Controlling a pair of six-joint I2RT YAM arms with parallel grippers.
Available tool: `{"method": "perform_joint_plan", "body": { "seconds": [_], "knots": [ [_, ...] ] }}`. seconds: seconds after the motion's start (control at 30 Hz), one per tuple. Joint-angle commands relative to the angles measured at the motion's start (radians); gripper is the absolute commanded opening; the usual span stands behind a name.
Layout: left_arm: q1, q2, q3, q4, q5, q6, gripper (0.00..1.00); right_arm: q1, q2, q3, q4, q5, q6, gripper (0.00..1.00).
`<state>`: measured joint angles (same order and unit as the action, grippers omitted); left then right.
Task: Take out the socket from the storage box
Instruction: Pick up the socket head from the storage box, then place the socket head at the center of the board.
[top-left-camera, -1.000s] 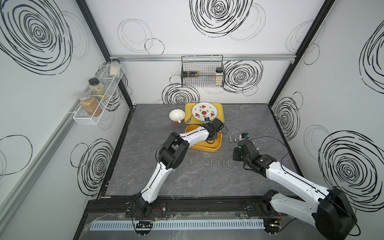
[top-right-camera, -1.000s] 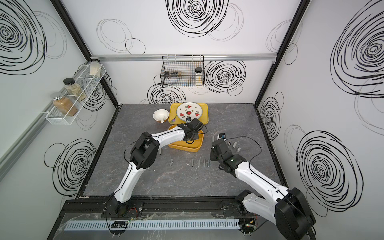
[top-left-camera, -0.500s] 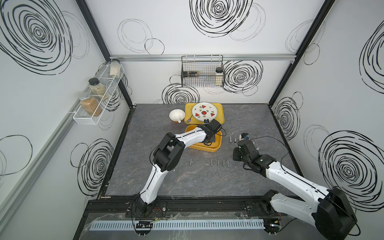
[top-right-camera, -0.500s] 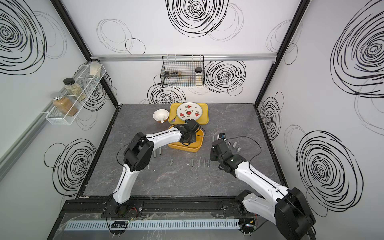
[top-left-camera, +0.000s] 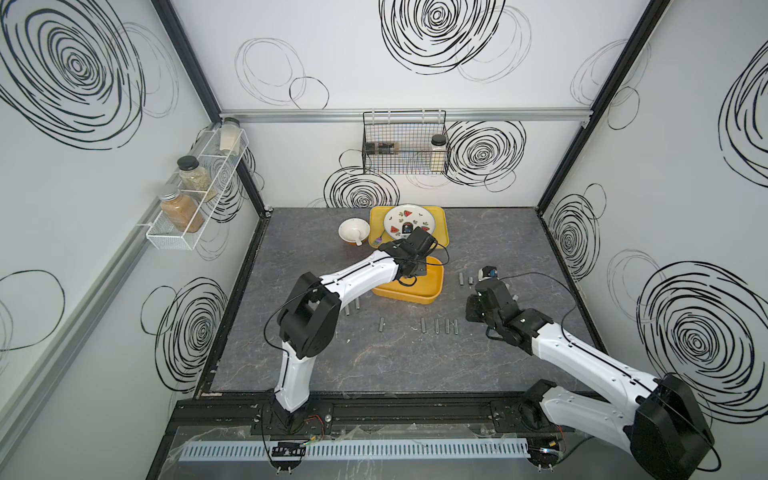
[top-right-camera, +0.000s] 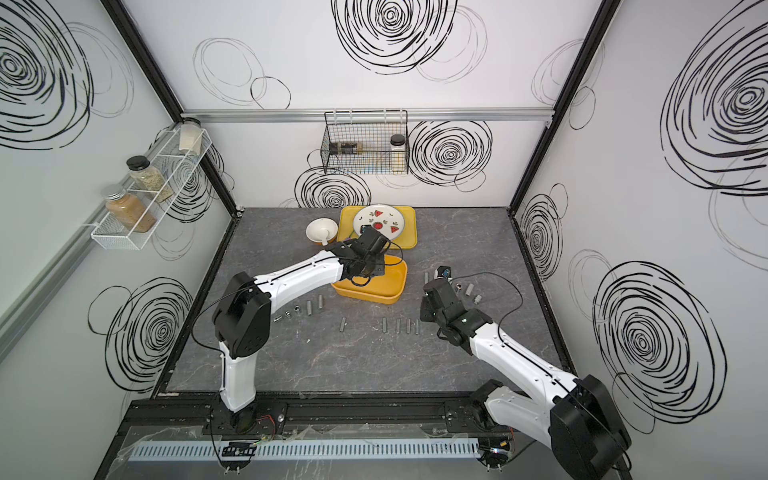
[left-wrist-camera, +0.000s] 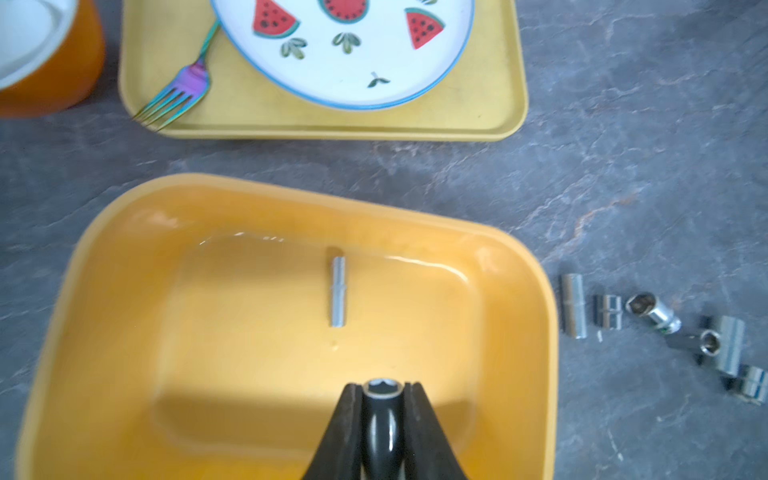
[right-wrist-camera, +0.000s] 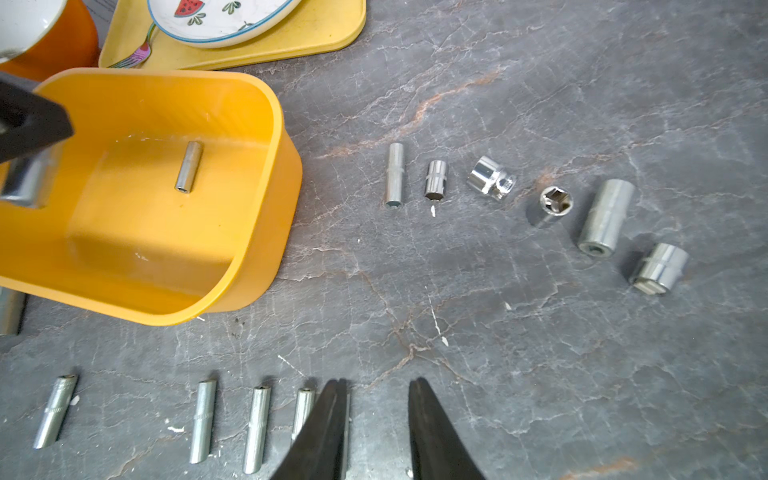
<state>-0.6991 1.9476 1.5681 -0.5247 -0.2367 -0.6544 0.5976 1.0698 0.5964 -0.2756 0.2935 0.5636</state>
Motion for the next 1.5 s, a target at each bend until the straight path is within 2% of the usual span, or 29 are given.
{"method": "perform_joint_plan", "body": {
  "seconds": [0.0, 0.17, 0.3, 0.47, 0.63, 0.7, 1.0, 1.2, 1.47],
  "knots": [
    [0.072, -0.117, -0.107, 0.013, -0.001, -0.013, 0.08, -0.005, -0.002, 0.003, 0.01, -0.009, -0.008, 0.31],
    [0.158, -0.29, -0.294, 0.004, 0.021, -0.041, 0.09, -0.005, 0.006, 0.006, 0.018, -0.03, -0.01, 0.3],
    [0.237, -0.422, -0.425, -0.01, 0.08, -0.051, 0.09, -0.005, 0.007, 0.006, 0.021, -0.042, -0.01, 0.3],
    [0.339, -0.562, -0.536, -0.052, 0.043, -0.051, 0.1, -0.005, 0.004, 0.001, 0.03, -0.061, -0.01, 0.3],
    [0.44, -0.659, -0.66, -0.078, -0.028, -0.133, 0.13, -0.005, 0.012, 0.002, 0.033, -0.08, -0.01, 0.3],
    [0.48, -0.69, -0.718, -0.065, -0.017, -0.152, 0.14, -0.005, 0.01, -0.001, 0.037, -0.09, -0.01, 0.3],
    [0.541, -0.703, -0.879, -0.008, -0.1, -0.232, 0.14, -0.005, -0.012, -0.016, 0.051, -0.144, -0.013, 0.3],
    [0.555, -0.648, -0.927, -0.004, -0.119, -0.269, 0.14, -0.005, -0.024, -0.018, 0.054, -0.169, -0.015, 0.3],
    [0.556, -0.637, -0.967, 0.025, -0.118, -0.278, 0.2, -0.005, -0.031, -0.023, 0.058, -0.187, -0.014, 0.3]
  ]
}}
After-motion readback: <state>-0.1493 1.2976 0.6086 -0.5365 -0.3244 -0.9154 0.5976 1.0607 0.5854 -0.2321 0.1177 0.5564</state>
